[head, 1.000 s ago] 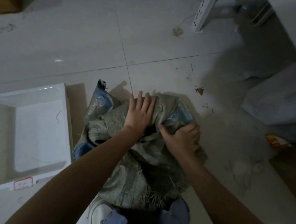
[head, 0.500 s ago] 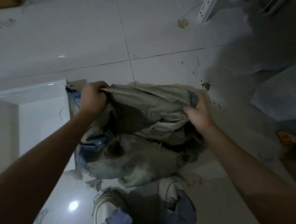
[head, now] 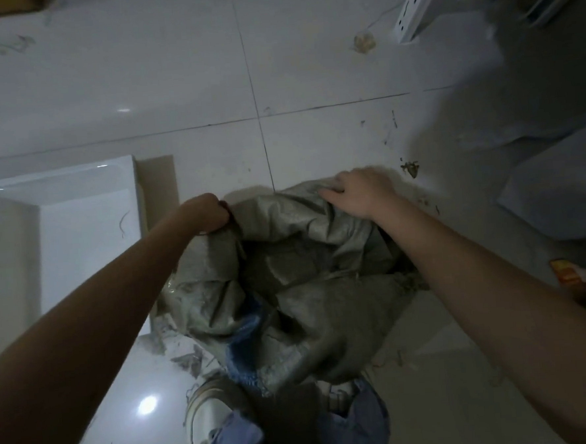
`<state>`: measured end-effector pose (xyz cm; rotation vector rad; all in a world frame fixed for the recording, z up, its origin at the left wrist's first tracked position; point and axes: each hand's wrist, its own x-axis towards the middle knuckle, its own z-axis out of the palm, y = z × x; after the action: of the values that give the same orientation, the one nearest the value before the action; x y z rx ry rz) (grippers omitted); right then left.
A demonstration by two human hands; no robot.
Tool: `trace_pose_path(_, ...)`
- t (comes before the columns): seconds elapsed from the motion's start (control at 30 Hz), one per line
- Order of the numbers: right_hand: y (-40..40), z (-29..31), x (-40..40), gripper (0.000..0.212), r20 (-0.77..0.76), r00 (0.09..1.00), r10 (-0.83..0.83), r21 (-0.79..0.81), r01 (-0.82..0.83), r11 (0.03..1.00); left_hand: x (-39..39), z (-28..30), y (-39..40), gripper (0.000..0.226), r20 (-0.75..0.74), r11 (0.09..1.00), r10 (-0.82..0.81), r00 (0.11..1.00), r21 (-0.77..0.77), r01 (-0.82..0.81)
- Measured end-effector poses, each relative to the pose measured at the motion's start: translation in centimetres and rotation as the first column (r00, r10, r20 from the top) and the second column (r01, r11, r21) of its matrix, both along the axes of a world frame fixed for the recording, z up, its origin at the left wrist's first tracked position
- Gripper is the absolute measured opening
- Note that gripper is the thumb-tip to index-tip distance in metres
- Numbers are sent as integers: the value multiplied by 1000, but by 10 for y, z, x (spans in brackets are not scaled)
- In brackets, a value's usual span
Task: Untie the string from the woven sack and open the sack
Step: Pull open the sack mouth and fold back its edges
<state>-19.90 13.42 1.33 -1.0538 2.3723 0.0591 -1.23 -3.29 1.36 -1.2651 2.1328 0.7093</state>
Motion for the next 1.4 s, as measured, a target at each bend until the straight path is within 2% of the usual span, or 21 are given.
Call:
trace_pose_path(0.1,12,34,18,68,-322,917,-238,-377,106,920,-14,25,22,68,95,907,-260,961,-318,277)
trace_pose_path(0.17,33,52,41,84,-342,830,-441,-525,220,822,-29,35,52,87,-2,773,-477,879,-477,418)
trace_pose_path(0.23,52,50,67,109,-165,840,-516,-355,438,826,-42,29,82,105,-61,645,-675,736,-533,547)
trace_pose_path(0.3,65,34,91,123,-4,826,-564,-124,560,820,-51,7,97,113,30,539,-756,654,-539,648)
trace_pose_path(0.37,71,10,101,129,46,783,-620,-13,622,783,-54,-15,96,99,86,582,-700,709,-506,636)
trace_pose_path(0.47,70,-15,96,121,24,746,-665,32,664,747,-49,-31,84,65,10,685,-632,775,-461,564)
trace_pose_path(0.53,69,-24,89,100,-31,764,-645,43,645,763,-43,-35,71,50,-105,735,-606,789,-452,505)
trace_pose_path(0.63,70,-26,77,45,-82,815,-573,-18,574,819,-40,-32,53,36,-370,850,-475,799,-429,307)
trace_pose_path(0.73,76,-13,65,16,152,805,-574,-314,590,744,-48,-21,40,23,-679,970,-96,727,-229,-86)
trace_pose_path(0.8,78,2,52,8,372,758,-536,-411,652,637,-53,-10,28,25,-740,950,163,653,-62,-306)
trace_pose_path(0.83,78,8,44,11,494,698,-519,-397,712,580,-55,-6,20,27,-745,938,214,632,-26,-347)
trace_pose_path(0.93,74,12,19,32,773,369,-516,-184,909,375,-57,8,1,32,-736,948,221,640,7,-319)
trace_pose_path(1.0,69,11,9,17,802,163,-574,18,955,297,-59,12,-7,30,-686,955,252,683,64,-289)
trace_pose_path(1.1,62,3,-2,29,818,20,-574,157,954,257,-60,6,-16,38,-242,974,163,957,193,-118)
trace_pose_path(1.13,59,1,-4,30,803,70,-592,156,934,322,-58,4,-17,42,-77,977,35,996,213,-18)
trace_pose_path(1.17,56,2,-4,29,758,203,-620,142,876,460,-56,4,-15,43,11,980,-76,997,184,73)
trace_pose_path(1.23,56,-1,-2,38,495,653,-574,43,641,766,-52,5,-5,48,29,979,-203,979,31,202)
trace_pose_path(1.27,57,-4,0,43,220,851,-476,-79,502,861,-49,6,2,52,21,966,-239,971,-93,240)
trace_pose_path(1.3,59,-4,5,42,-53,932,-359,-242,337,910,-45,12,13,54,24,928,-290,957,-238,287)
trace_pose_path(1.33,58,3,16,35,-250,937,-242,-424,119,898,-40,18,26,53,19,863,-348,937,-385,328)
trace_pose_path(1.4,54,16,42,20,-347,937,32,-642,-263,720,-28,24,55,39,-73,669,-533,843,-647,366)
